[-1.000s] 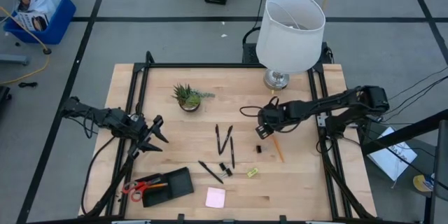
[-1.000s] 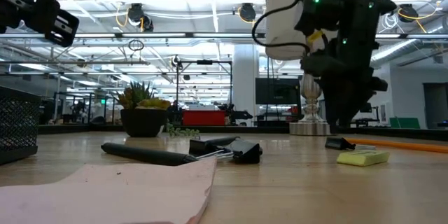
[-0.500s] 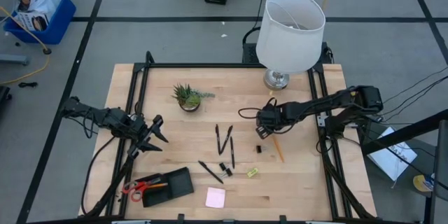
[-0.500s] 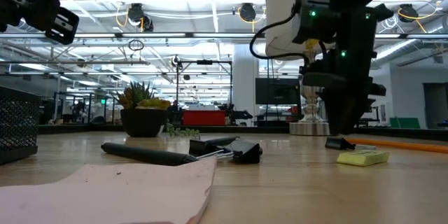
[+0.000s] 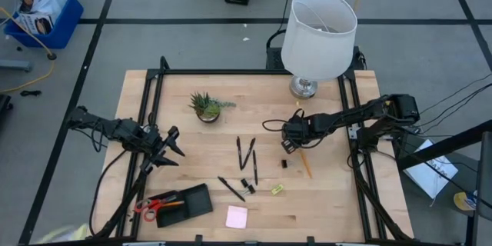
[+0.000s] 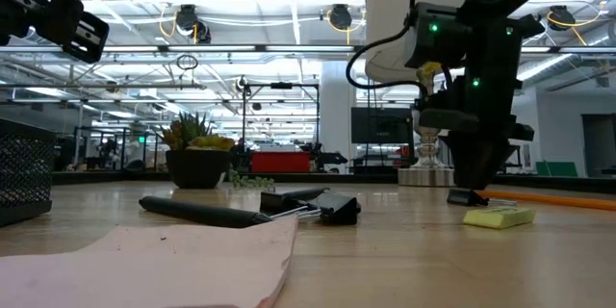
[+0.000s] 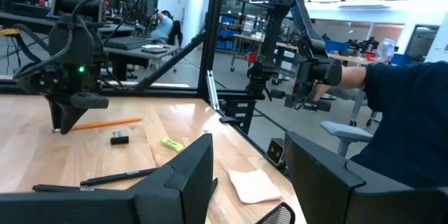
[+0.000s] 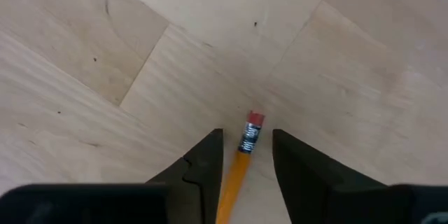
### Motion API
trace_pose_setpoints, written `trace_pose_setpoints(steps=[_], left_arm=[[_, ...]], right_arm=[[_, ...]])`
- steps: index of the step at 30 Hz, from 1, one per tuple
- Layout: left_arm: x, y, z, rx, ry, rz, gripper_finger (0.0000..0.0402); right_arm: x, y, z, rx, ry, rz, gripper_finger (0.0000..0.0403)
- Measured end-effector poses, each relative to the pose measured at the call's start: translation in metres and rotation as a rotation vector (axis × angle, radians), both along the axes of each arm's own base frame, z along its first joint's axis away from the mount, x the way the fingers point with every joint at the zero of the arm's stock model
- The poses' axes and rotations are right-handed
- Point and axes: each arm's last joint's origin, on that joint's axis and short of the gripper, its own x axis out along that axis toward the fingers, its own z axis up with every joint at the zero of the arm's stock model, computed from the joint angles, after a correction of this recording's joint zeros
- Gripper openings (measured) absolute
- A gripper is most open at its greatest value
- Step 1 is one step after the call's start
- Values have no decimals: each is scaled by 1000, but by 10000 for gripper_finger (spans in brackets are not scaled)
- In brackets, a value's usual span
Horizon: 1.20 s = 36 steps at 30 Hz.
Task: Pick and place office supplies into organizer
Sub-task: Put the top binder clip into the bottom left section of the desk organizer
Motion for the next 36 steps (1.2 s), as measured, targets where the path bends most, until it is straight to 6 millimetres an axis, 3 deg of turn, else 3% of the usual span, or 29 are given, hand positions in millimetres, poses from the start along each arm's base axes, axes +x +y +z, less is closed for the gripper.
trace_pose_setpoints(steps=[13, 23, 36], left_arm=[[0, 0, -1, 6, 5, 3, 179], [0, 0, -1, 8, 3, 3, 179], [0, 1, -1, 8, 7, 26, 179]], right_arm=[[1, 0, -1, -1, -7, 29, 9], [5, 0, 0, -11, -52, 47, 16], [23, 0, 16, -33, -295, 106, 15]])
